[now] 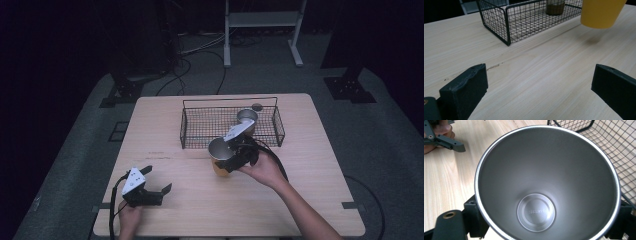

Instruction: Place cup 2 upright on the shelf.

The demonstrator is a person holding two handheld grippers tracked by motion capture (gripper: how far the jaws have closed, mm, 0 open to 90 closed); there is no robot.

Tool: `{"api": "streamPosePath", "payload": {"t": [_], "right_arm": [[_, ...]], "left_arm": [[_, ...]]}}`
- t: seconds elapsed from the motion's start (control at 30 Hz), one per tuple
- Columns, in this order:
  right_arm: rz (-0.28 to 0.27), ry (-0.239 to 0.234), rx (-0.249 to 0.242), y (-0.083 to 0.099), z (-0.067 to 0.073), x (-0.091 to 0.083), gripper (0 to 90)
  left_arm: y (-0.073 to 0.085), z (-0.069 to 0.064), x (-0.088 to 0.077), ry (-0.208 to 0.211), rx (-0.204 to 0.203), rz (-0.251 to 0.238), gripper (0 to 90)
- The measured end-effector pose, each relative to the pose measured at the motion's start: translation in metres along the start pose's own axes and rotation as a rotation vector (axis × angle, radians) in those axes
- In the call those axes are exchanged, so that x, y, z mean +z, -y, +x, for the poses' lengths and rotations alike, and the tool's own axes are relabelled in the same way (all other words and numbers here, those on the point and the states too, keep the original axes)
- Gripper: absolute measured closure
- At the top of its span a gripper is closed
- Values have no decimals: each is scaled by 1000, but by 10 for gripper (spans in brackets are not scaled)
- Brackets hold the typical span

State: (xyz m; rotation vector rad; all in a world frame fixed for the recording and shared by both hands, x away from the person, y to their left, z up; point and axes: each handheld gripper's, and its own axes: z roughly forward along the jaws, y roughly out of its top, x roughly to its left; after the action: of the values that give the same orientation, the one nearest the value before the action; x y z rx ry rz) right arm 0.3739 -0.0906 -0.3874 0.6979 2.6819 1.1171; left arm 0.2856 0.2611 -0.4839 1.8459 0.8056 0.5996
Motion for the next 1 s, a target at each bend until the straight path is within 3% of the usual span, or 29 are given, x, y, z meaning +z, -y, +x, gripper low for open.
{"api": "streamPosePath", "payload": {"t": [0.57, 1.0], "right_arm": [[-16, -24, 19, -19, -14, -17, 149], [-20, -28, 6, -37, -21, -25, 149]], "left_arm": [[0, 0, 0, 1, 2, 2, 0], [0, 0, 0, 1, 3, 3, 0]]}}
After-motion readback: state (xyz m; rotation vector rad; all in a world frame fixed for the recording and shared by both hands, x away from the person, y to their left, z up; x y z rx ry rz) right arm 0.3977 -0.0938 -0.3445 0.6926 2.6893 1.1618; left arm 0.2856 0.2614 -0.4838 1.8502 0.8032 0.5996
